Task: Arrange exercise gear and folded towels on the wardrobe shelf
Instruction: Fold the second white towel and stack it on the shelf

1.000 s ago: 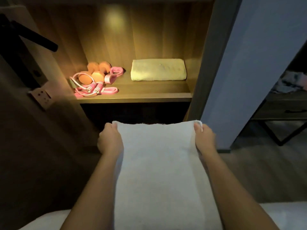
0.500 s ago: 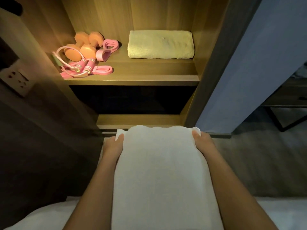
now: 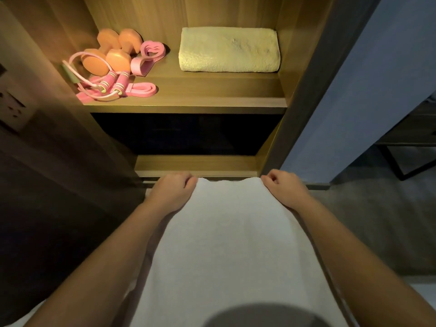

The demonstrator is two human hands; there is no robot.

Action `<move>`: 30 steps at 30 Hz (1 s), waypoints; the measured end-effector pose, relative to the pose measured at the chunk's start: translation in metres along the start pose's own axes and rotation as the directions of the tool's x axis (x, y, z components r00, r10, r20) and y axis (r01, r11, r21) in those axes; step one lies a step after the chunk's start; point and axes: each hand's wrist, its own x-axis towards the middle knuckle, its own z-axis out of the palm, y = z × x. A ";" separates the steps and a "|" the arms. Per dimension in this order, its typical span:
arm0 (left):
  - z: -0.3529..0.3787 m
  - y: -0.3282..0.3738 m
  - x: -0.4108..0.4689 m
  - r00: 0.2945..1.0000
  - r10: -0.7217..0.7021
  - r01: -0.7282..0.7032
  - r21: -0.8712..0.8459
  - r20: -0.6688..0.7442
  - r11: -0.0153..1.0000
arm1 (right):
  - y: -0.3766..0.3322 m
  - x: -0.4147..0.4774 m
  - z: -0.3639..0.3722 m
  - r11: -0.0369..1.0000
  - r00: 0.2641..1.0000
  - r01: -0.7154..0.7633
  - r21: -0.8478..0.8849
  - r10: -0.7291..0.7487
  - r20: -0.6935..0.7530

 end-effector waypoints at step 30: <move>-0.029 0.002 0.088 0.508 0.180 0.037 -0.230 0.843 0.972 | -0.015 0.084 -0.025 0.961 0.464 0.148 0.232 -0.274 0.842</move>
